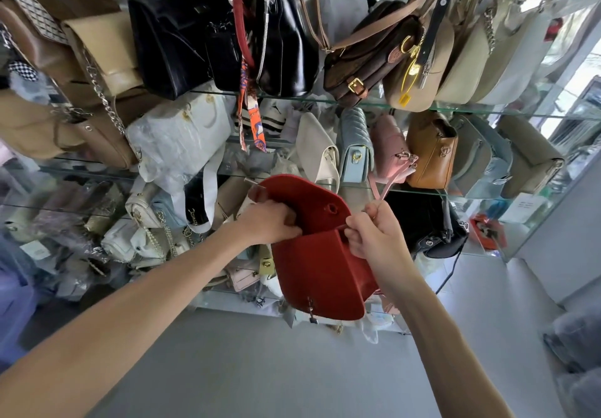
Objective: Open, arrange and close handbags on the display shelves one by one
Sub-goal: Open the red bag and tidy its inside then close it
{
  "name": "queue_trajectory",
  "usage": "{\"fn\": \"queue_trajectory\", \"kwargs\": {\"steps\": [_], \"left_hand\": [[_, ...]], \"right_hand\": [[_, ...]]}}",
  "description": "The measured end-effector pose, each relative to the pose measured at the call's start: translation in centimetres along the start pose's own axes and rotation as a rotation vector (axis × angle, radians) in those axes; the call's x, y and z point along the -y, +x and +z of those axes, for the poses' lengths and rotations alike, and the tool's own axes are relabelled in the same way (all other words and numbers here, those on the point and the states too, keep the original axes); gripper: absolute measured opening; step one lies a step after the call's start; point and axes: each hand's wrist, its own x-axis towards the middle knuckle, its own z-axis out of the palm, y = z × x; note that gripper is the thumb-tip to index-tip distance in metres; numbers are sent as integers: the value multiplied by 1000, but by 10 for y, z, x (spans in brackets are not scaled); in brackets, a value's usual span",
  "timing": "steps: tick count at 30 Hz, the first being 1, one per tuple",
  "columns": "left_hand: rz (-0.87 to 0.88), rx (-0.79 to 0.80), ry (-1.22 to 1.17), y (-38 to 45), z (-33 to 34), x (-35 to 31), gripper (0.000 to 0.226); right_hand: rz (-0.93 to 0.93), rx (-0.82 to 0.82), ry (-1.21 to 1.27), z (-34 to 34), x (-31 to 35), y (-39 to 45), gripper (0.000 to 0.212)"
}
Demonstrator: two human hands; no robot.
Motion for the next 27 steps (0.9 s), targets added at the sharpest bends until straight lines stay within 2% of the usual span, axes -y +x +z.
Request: {"fn": "queue_trajectory", "kwargs": {"steps": [3,6,8,11,14,18,21,27], "left_hand": [[-4,-56,60,9,-10,10,30],[9,32,63,15,-17,12,34],[65,87,-4,16,-17,15,31],[137,85,-167,9,-12,22,18],[128,199,-338,2,-5,20,14],[151,215,-184,-5,-5,11,42],[134,252,-234,-5,-4,9,45],[30,314,-511,3,3,3,27]], "right_hand": [[12,-8,91,3,-3,-1,30],[-20,-11,143,8,-7,-2,31],[-35,-29,164,8,-6,-4,30],[-61,-38,157,3,-3,-7,28],[-92,-25,120,0,-1,-12,28],[-116,17,76,0,0,-21,32],[-121,36,84,0,-2,-27,34],[-178,15,22,1,-10,-31,31]]}}
